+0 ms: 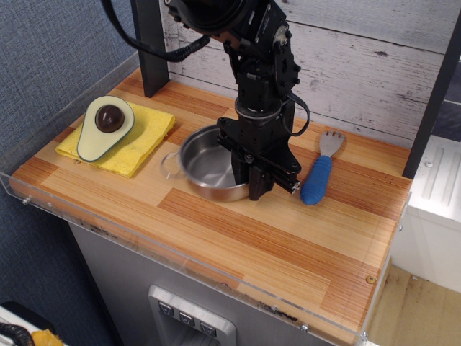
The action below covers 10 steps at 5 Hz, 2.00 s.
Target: Move the spoon and the silver pot into the empty corner.
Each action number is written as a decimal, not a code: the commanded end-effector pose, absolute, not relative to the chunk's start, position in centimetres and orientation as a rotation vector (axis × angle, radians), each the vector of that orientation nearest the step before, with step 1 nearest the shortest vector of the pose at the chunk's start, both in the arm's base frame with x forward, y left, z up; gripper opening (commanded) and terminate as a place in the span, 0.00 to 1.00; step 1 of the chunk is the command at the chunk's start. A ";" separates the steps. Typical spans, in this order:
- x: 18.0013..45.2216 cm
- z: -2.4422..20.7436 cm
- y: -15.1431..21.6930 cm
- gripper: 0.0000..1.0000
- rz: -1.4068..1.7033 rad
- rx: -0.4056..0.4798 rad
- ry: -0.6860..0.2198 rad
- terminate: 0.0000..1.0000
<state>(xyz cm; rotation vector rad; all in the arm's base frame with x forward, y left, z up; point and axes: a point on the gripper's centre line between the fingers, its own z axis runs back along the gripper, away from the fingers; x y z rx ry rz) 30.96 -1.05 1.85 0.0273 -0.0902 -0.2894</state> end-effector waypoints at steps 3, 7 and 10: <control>30.9 11.5 -1.9 0.00 -0.241 -0.020 -0.221 0.00; 26.8 6.8 -13.9 0.00 -0.459 -0.130 -0.201 0.00; 23.9 6.7 -12.8 0.00 -0.341 -0.152 -0.149 0.00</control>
